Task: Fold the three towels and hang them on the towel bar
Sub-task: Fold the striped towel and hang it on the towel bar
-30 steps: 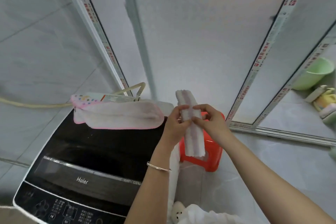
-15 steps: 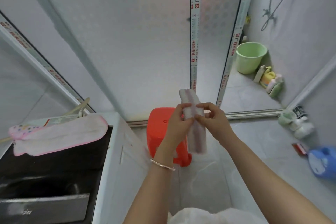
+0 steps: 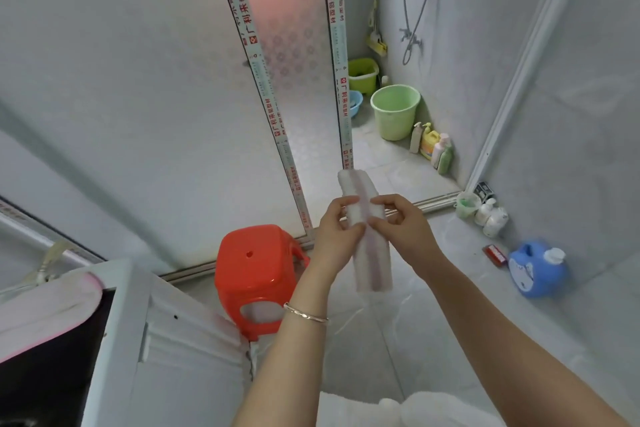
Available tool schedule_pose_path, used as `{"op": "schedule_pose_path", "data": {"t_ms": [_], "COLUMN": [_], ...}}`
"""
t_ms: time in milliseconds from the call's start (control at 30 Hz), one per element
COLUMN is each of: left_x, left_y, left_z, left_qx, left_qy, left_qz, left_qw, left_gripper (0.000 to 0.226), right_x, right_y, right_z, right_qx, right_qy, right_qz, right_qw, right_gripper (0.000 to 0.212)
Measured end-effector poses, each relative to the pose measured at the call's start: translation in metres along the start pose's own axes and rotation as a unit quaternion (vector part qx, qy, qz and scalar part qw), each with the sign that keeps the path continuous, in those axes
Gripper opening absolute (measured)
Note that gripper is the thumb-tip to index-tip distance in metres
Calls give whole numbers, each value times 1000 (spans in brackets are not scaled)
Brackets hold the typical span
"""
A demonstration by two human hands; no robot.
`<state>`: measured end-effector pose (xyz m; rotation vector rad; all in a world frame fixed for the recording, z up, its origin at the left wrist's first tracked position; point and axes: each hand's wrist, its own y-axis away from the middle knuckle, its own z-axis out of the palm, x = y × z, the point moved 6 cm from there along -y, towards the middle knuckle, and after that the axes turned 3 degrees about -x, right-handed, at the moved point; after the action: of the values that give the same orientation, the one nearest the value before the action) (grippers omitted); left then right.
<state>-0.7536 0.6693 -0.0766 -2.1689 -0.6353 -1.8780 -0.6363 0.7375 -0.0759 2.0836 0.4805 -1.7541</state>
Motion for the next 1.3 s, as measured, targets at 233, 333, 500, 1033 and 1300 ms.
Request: {"op": "schedule_pose_path", "data": {"t_ms": [233,333,500,1033,1300], "left_x": [12,18,30,96,132], "left_y": [-23,-45,-89,-250,-279], "left_z": [42,62,101,211,258], "left_qx": [-43,-79,-130,-315,-409], "left_qy": [-32,-44,-43,-23,-6], "left_qz": [-3,1,6,76,129], "left_qw": [999,996,991,946,903], "left_gripper": [44,43,35,40,40], "right_x": [15,18,18,-7,-24], "right_y": [-8,-18,-49,-155,-168], "right_z": [-39,-62,-99,-205,-244], "right_qx": [72,114,158,343,435], "right_qy": [-4,11,19,20,32], "right_qz": [10,11,31,15,2], "right_qw": [997,993,987,939,900], "right_gripper": [24,24,28,25,29]}}
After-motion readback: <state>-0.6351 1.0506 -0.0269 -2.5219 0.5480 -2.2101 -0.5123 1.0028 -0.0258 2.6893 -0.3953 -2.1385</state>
